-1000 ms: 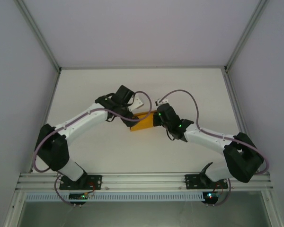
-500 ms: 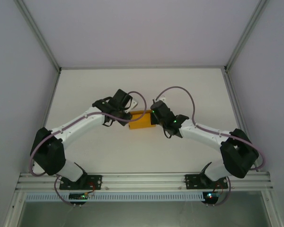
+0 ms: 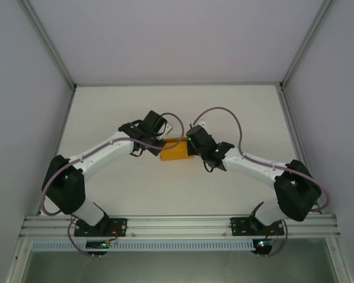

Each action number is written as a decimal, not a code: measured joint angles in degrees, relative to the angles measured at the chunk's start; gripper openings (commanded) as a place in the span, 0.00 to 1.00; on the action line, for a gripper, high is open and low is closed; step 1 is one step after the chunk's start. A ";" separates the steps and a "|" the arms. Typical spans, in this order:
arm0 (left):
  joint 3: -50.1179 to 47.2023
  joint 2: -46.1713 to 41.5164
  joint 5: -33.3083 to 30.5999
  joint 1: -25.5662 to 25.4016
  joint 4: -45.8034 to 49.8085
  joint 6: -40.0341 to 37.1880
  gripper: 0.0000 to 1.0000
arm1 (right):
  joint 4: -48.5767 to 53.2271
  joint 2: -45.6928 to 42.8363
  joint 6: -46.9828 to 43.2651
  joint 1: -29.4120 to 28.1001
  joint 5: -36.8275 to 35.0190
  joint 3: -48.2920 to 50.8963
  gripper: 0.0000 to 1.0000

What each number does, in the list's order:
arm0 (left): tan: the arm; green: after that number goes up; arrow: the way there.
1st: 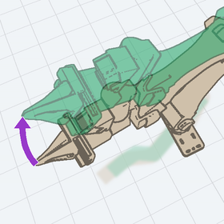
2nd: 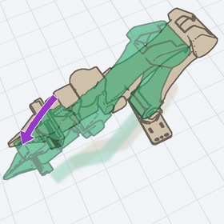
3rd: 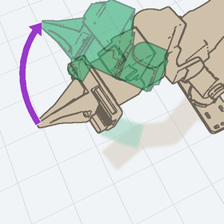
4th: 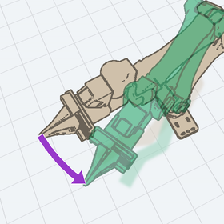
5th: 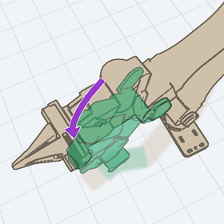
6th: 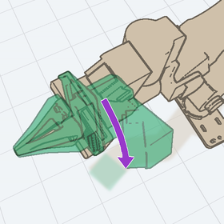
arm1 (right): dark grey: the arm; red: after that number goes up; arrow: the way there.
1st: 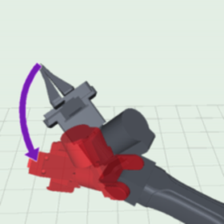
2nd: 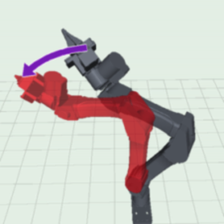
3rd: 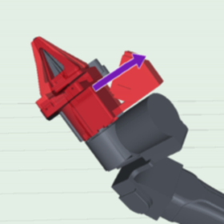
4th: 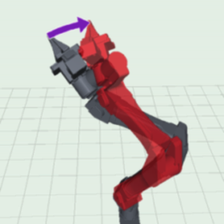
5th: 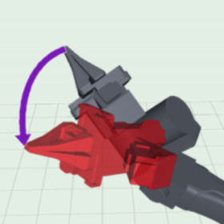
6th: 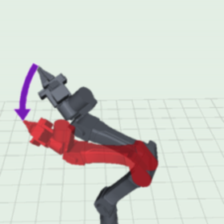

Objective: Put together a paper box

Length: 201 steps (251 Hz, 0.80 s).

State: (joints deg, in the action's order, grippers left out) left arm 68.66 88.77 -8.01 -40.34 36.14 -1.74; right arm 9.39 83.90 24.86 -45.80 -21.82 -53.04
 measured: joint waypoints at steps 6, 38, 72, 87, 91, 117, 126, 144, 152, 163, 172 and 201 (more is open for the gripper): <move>0.17 0.22 -0.24 0.07 -0.17 0.52 0.00 | 0.00 0.00 0.00 0.00 -0.04 0.00 0.00; 1.77 1.11 -0.02 0.11 0.52 3.85 0.00 | 0.35 0.13 0.31 -0.24 -1.05 -0.07 0.00; 3.52 1.66 1.88 0.11 3.17 10.27 0.00 | 0.76 0.76 1.90 -1.33 -3.93 -0.17 0.00; 4.02 1.77 3.02 0.26 4.70 13.03 0.00 | 0.76 1.01 2.60 -1.97 -5.07 -0.17 0.00; 4.13 1.79 3.48 0.39 5.09 13.84 0.00 | 0.74 1.09 2.78 -2.14 -5.49 -0.17 0.00; 4.59 1.90 6.69 1.14 7.04 18.01 0.00 | 1.20 1.70 3.45 -3.32 -7.69 -0.61 0.00; 4.70 1.90 8.17 1.68 7.37 19.26 0.00 | 1.51 1.90 3.72 -3.58 -8.31 -0.79 0.00; 4.79 2.01 11.63 3.08 7.45 21.81 0.00 | 2.14 2.23 4.11 -4.04 -9.33 -1.18 0.00; 4.96 2.19 13.00 3.74 7.52 22.97 0.00 | 2.45 2.36 4.31 -4.28 -9.75 -1.36 0.00; 5.40 2.58 14.58 4.48 7.67 24.52 0.00 | 2.82 2.49 4.63 -4.66 -10.40 -1.46 0.00; 5.75 2.91 15.52 4.92 7.76 25.64 0.00 | 3.13 2.49 4.94 -4.92 -10.88 -1.46 0.00; 5.95 3.28 17.20 5.42 7.39 29.29 0.00 | 3.78 2.54 6.25 -5.49 -12.00 -1.46 0.00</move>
State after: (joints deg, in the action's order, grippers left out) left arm 74.61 92.05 9.19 -34.92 43.53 27.55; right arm 13.17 86.43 31.11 -51.29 -33.82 -54.50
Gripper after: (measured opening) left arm 0.053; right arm 0.044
